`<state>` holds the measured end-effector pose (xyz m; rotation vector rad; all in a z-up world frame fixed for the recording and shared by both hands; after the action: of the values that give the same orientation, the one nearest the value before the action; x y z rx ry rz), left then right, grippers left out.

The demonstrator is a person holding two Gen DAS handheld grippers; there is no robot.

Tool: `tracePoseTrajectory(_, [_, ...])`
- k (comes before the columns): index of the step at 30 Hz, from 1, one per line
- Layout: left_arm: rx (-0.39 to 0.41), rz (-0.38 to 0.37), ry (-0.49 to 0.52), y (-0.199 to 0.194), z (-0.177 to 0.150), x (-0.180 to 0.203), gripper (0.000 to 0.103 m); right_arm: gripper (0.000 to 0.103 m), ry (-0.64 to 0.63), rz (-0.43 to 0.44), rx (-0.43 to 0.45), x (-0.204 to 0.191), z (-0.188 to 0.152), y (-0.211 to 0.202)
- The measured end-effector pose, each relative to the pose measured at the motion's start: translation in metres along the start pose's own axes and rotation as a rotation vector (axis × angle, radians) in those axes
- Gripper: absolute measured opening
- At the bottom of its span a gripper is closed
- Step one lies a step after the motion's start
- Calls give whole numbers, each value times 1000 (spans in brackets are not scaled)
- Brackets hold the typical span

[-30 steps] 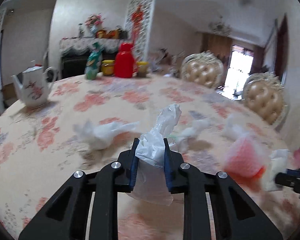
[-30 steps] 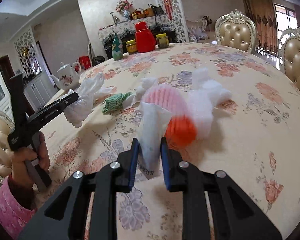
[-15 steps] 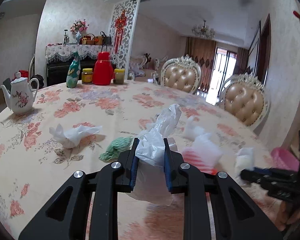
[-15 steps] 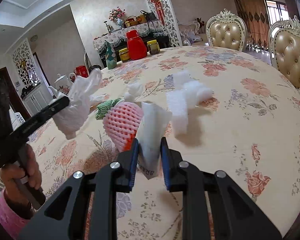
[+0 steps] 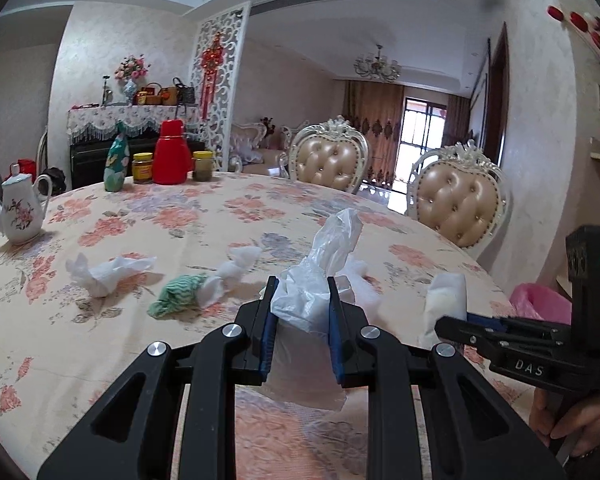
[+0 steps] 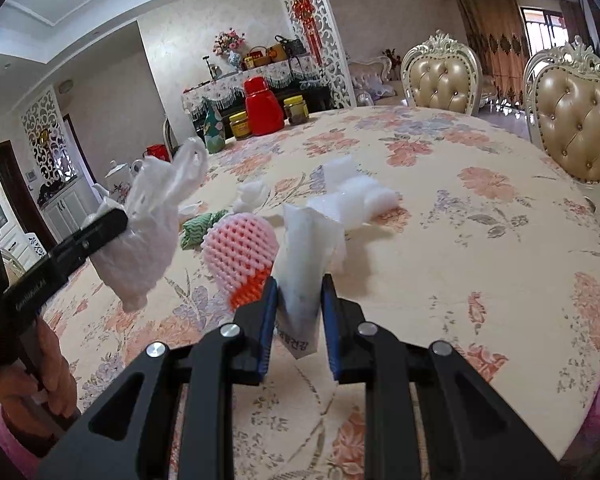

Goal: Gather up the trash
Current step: 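Lift the plastic bag and foam strip off the table with both grippers, then carry the bag and foam strip to the pink bin and release both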

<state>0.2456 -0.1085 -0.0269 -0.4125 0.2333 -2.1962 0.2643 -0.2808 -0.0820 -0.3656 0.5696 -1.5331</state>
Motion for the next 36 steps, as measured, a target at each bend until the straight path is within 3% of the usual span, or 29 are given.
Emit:
tracePoseTrajectory(10, [-28, -43, 67, 20, -3, 39, 21, 22, -41, -85, 113, 16, 10, -25])
tracePoseTrajectory(19, [-43, -101, 107, 40, -2, 70, 21, 22, -29, -171, 170, 55, 15, -44])
tracePoseTrajectory(36, [-83, -325, 211, 106, -12, 185, 21, 22, 94, -356, 201, 171, -5, -89])
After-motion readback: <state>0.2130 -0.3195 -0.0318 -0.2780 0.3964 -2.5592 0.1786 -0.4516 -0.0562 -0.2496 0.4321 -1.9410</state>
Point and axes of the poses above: each gripper's, at about its wrist camera, not at the fingertips, and y roughly the way its jaws point, x to its right, z to its top, the point moved 7 cm from there along y, roughly the way its jaws point, and after that the axes turned 14 degrees about -z, right-handed, at the moved point
